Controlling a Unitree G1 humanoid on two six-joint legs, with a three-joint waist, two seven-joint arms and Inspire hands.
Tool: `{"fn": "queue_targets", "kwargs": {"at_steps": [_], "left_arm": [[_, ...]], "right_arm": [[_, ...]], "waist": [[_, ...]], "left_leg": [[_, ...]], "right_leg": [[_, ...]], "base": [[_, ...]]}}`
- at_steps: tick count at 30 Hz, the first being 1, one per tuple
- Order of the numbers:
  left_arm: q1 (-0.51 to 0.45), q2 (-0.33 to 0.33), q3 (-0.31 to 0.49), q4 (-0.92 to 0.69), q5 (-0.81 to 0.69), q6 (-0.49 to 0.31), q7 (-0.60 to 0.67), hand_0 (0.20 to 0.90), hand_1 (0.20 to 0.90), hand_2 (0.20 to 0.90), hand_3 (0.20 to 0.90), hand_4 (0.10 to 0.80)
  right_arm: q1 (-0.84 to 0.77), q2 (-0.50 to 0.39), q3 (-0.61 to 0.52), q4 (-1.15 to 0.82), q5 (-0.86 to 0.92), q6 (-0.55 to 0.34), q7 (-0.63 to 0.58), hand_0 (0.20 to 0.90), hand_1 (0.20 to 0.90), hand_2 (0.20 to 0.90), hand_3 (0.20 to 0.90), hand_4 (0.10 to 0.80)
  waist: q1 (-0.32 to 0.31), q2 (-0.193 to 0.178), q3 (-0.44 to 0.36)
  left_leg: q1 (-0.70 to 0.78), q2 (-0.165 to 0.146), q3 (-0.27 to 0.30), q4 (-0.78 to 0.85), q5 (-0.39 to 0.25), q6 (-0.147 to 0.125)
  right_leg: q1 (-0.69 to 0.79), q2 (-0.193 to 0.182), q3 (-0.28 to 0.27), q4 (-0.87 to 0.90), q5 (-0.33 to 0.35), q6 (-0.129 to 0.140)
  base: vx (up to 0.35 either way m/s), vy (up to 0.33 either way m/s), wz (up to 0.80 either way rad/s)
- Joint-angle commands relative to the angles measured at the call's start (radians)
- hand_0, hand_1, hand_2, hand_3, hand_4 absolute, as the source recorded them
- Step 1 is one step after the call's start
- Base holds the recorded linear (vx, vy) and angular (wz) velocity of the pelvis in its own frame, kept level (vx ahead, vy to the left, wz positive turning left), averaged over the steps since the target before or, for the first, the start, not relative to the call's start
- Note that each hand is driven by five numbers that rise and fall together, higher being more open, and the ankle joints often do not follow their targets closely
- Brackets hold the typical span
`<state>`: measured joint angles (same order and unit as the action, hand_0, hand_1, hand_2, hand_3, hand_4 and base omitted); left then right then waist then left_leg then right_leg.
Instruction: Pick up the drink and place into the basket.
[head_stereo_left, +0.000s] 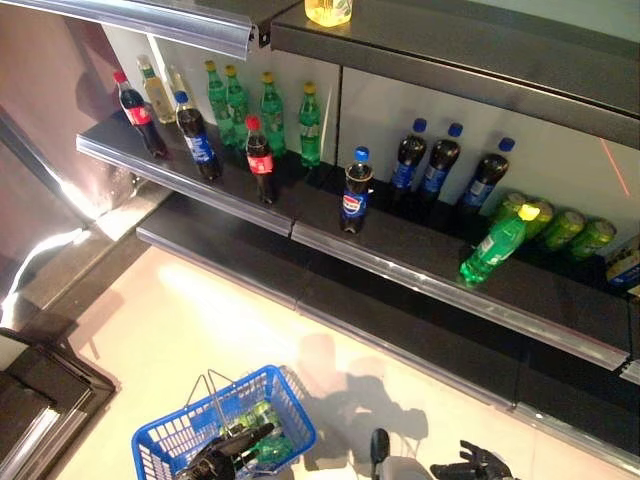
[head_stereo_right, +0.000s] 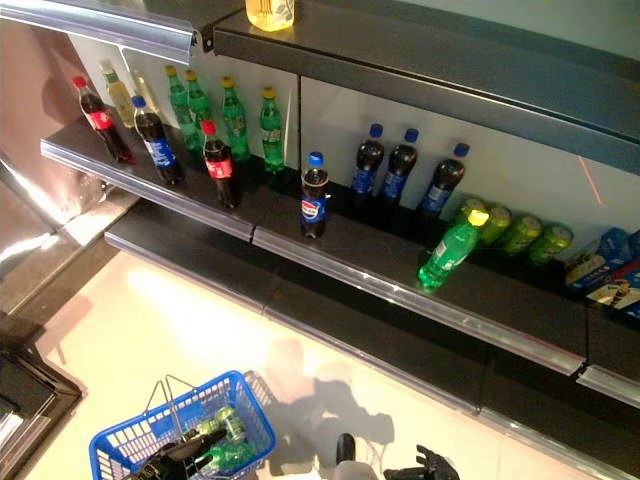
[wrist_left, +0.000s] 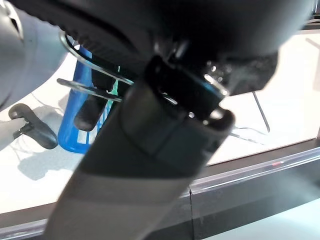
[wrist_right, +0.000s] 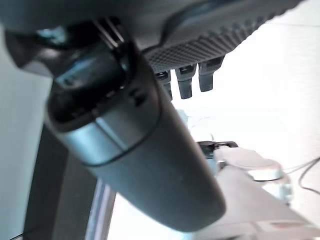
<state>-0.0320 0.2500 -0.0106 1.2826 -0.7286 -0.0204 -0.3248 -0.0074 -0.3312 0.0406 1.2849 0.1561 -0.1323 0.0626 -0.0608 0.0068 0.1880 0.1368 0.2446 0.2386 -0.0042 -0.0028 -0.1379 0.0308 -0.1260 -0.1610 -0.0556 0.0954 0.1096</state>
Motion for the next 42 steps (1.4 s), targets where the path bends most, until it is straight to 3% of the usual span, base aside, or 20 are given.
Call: {"fn": "queue_targets", "kwargs": {"at_steps": [1, 3, 10, 19, 24, 27, 32, 38, 42], "left_arm": [[-0.047, 0.047, 0.021, -0.079, -0.036, -0.078, -0.113, 0.3, 0.3, 0.3, 0.2, 0.1], [-0.055, 0.037, 0.014, -0.062, -0.077, -0.092, -0.083, 0.3, 0.3, 0.3, 0.2, 0.1], [-0.02, 0.055, 0.071, -0.033, -0.065, -0.102, -0.11, 0.3, 0.3, 0.3, 0.2, 0.1], [-0.021, 0.069, 0.09, -0.025, -0.054, -0.103, -0.1, 0.3, 0.3, 0.3, 0.2, 0.1], [-0.003, 0.076, 0.087, -0.022, -0.034, -0.102, -0.103, 0.3, 0.3, 0.3, 0.2, 0.1], [-0.018, 0.077, 0.067, -0.038, -0.052, -0.106, -0.095, 0.3, 0.3, 0.3, 0.2, 0.1], [-0.108, 0.087, 0.037, -0.103, -0.13, -0.103, -0.069, 0.3, 0.3, 0.3, 0.2, 0.1], [-0.137, 0.084, 0.015, -0.124, -0.167, -0.104, -0.061, 0.3, 0.3, 0.3, 0.2, 0.1], [-0.186, 0.094, -0.005, -0.122, -0.207, -0.108, -0.056, 0.3, 0.3, 0.3, 0.2, 0.1]], "right_arm": [[-0.009, -0.054, -0.023, 0.036, 0.013, -0.022, -0.016, 0.9, 0.9, 0.9, 0.9, 0.8], [-0.02, -0.055, -0.038, 0.059, -0.004, -0.021, -0.005, 0.9, 0.9, 0.9, 0.9, 0.8], [0.008, -0.038, -0.027, 0.065, -0.062, -0.029, -0.004, 0.9, 0.9, 0.9, 0.9, 0.8], [0.021, -0.019, 0.01, 0.05, -0.127, -0.017, -0.007, 0.9, 0.9, 0.9, 0.9, 0.8], [0.027, -0.026, 0.02, 0.054, -0.132, -0.002, -0.011, 0.9, 0.9, 0.9, 0.9, 0.8], [0.015, -0.037, 0.03, 0.048, -0.108, 0.002, -0.017, 0.9, 0.9, 0.9, 0.9, 0.8], [-0.075, -0.057, 0.072, 0.036, -0.07, 0.023, -0.034, 0.9, 0.9, 0.9, 0.9, 0.8], [-0.11, -0.071, 0.093, 0.027, -0.081, 0.04, -0.042, 0.9, 0.9, 0.9, 0.9, 0.8], [-0.157, -0.096, 0.121, 0.013, -0.055, 0.021, -0.037, 0.9, 0.9, 0.9, 0.9, 0.8]], "waist": [[-0.02, -0.008, -0.032], [-0.016, -0.001, -0.038], [-0.005, 0.0, -0.06], [0.008, -0.007, -0.073], [0.012, -0.004, -0.065], [0.01, 0.002, -0.041], [0.001, 0.013, 0.072], [0.002, 0.024, 0.13], [0.014, 0.024, 0.191]], "left_leg": [[-0.089, -0.034, -0.048, 0.059, 0.006, 0.037], [-0.076, -0.04, -0.047, 0.037, 0.009, 0.022], [-0.023, -0.045, -0.036, -0.031, 0.013, 0.021], [-0.013, -0.052, -0.057, -0.067, 0.02, 0.032], [-0.028, -0.05, -0.06, -0.083, 0.032, 0.027], [-0.072, -0.046, -0.062, -0.083, 0.048, 0.019], [-0.212, -0.047, -0.062, -0.083, 0.096, 0.006], [-0.287, -0.074, -0.119, -0.083, 0.103, 0.02], [-0.371, -0.071, -0.17, 0.022, 0.101, 0.023]], "right_leg": [[-0.023, -0.089, 0.044, 0.138, -0.088, 0.041], [-0.001, -0.102, 0.01, 0.108, -0.075, 0.051], [0.048, -0.105, -0.02, 0.054, -0.071, 0.06], [0.057, -0.092, -0.026, 0.084, -0.107, 0.053], [0.061, -0.086, -0.029, 0.048, -0.092, 0.055], [0.027, -0.087, -0.027, 0.03, -0.067, 0.057], [-0.106, -0.097, -0.014, -0.03, 0.024, 0.062], [-0.196, -0.101, 0.015, -0.01, 0.032, 0.056], [-0.285, -0.108, 0.06, 0.146, -0.024, 0.033]], "base": [[0.012, 0.077, 0.11], [0.057, 0.064, 0.09], [0.055, 0.035, 0.07], [0.002, 0.006, 0.1], [0.011, -0.029, 0.04], [-0.154, -0.025, 0.02], [-0.334, 0.002, 0.14], [-0.157, 0.035, 0.12], [-0.259, 0.038, -0.09]]}}
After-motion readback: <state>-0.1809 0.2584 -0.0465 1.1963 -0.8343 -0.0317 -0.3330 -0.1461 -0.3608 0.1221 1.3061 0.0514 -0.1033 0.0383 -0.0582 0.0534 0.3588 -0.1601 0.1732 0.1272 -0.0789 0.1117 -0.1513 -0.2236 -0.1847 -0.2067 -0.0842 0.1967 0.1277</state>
